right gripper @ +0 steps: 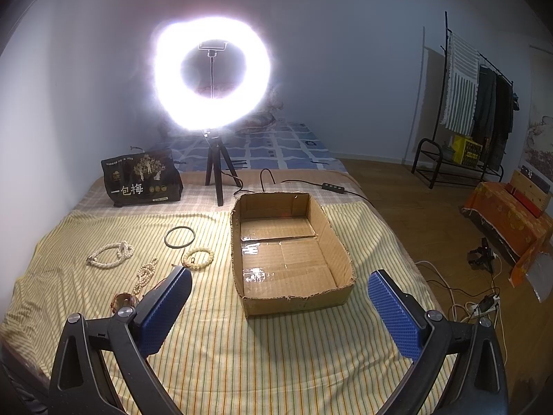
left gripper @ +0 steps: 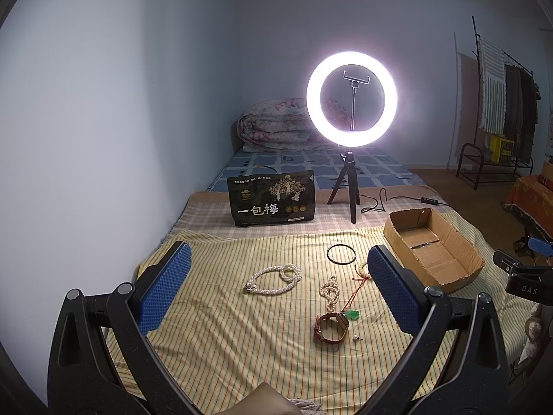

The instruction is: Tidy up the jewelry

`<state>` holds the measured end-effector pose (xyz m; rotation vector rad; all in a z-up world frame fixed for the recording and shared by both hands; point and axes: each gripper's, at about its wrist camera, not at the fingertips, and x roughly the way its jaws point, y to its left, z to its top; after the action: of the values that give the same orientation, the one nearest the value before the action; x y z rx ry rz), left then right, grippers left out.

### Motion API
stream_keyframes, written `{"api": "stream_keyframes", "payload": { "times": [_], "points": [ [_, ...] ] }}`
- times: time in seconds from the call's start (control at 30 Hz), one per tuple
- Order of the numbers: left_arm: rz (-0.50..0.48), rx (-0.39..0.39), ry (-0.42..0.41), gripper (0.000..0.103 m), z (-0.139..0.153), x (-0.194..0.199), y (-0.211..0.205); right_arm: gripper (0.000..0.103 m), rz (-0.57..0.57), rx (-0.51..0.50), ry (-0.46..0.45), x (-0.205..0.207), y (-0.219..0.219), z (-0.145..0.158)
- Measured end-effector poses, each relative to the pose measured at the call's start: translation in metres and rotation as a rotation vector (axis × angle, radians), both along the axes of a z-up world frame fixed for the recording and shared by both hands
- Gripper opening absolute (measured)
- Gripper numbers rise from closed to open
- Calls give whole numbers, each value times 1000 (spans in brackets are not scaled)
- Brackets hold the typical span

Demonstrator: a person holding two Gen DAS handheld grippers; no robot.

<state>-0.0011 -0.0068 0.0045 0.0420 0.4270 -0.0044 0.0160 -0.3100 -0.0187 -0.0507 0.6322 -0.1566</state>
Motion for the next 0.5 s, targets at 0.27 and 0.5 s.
{"api": "stream_keyframes", "payload": {
  "times": [0.27, 0.5],
  "points": [
    [0, -2, 0, 103, -1, 0, 1, 103, 1, 1, 2, 0, 0, 0],
    [0, -2, 0, 103, -1, 0, 2, 103, 2, 0, 3, -1, 0, -1]
  ]
}}
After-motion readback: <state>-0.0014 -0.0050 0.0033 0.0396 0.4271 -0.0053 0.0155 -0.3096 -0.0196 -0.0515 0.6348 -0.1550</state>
